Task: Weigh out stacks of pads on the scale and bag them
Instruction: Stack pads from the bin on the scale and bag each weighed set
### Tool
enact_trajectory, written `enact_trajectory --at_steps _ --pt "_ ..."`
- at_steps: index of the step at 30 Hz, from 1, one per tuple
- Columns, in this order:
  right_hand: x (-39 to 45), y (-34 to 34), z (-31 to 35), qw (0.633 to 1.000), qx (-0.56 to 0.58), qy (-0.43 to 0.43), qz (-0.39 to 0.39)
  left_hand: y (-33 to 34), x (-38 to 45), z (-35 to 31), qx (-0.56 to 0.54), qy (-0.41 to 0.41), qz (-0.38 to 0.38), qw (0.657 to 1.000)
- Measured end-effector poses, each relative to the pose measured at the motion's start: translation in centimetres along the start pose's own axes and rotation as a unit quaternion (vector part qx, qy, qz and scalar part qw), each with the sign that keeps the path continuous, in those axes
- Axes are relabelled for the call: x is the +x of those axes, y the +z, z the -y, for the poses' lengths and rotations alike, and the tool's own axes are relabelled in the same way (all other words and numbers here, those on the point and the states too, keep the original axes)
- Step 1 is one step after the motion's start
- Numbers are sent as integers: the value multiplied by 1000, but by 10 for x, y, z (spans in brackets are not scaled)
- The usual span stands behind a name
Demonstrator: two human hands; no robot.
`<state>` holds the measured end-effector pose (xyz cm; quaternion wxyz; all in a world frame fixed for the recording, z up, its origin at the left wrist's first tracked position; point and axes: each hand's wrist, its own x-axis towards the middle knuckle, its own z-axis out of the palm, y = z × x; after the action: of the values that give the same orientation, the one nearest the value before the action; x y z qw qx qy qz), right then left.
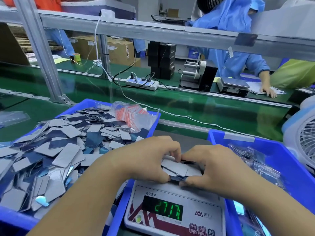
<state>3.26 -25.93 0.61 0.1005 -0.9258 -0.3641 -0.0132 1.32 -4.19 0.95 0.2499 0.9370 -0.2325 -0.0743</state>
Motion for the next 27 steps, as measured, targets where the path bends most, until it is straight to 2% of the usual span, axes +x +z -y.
enact_trajectory --at_steps 6,12,14,17,22,27 --pt "0 2 -9 988 134 9 -80 -1 2 3 -69 -8 -18 997" --pt "12 12 -10 974 165 32 -155 -2 7 10 -127 -28 -56 990" --pt "14 15 -10 970 167 33 -176 0 10 10 -111 -31 -79 990" --pt "17 16 -11 972 155 28 -176 4 14 10 -87 -24 -109 990" --pt "15 15 -19 990 91 35 -99 9 19 9 -108 -27 -130 985" --pt "13 10 -19 988 96 23 -114 13 23 4 -99 -7 -124 987"
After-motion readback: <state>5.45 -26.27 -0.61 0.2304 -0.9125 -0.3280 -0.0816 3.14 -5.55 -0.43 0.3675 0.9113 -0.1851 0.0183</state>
